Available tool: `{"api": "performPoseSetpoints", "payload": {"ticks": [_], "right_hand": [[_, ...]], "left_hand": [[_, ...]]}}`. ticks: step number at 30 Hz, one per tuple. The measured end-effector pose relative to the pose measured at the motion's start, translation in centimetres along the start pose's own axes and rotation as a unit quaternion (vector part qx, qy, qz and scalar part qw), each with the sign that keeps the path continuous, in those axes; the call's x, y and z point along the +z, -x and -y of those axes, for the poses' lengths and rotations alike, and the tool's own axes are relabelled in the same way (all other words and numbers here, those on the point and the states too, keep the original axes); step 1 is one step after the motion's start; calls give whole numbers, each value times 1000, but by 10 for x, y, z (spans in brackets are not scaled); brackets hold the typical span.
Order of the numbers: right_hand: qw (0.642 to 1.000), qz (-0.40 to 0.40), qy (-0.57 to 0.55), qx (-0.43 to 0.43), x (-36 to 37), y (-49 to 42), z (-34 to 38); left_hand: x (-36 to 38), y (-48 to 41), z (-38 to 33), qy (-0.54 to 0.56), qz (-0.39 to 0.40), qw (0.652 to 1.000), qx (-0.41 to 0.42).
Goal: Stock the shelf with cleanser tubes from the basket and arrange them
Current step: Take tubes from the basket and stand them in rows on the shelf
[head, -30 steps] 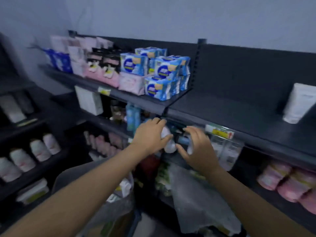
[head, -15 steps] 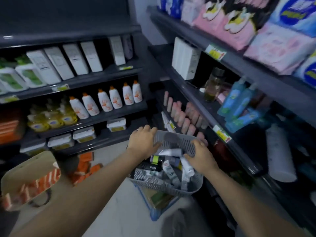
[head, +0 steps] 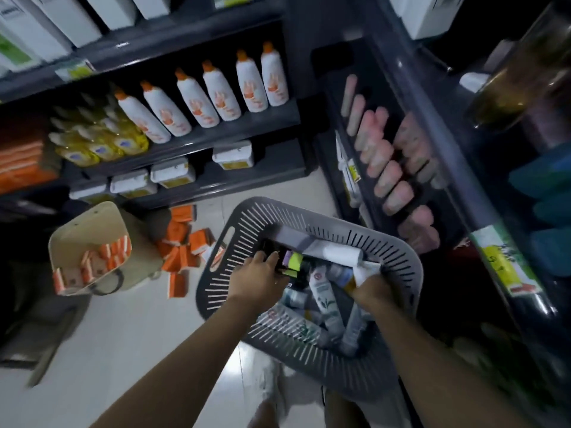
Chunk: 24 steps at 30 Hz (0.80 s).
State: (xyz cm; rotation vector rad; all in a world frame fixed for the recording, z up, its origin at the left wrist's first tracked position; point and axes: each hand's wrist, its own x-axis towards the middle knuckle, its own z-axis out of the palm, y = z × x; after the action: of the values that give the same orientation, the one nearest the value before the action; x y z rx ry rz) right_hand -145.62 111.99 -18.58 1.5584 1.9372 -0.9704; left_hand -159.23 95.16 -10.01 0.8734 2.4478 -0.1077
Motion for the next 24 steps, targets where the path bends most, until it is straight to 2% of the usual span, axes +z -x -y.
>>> {"api": "performPoseSetpoints", "payload": {"ticks": [7,9,12,14,17,24], "right_hand": [[993,7,-76,91,38,-33,-13],[986,13,-112,120,38,-29,-10],[973,68,-152,163,41,-19,-5],[968,64,-164,181,43,-10,-2],[967,29,-193,165,41,12,2],[927,-81,-355,95,32,58,8]], "left_hand": [[41,-28,-8,20,71,997,2],[47,-32,-11,48,84,995,-5],[55,-34,-18,99,98,990,-7],[56,-34,-23,133,109,985,1],[50,-34,-28,198,117,973,25],[61,-48,-30,173,123,975,66]]}}
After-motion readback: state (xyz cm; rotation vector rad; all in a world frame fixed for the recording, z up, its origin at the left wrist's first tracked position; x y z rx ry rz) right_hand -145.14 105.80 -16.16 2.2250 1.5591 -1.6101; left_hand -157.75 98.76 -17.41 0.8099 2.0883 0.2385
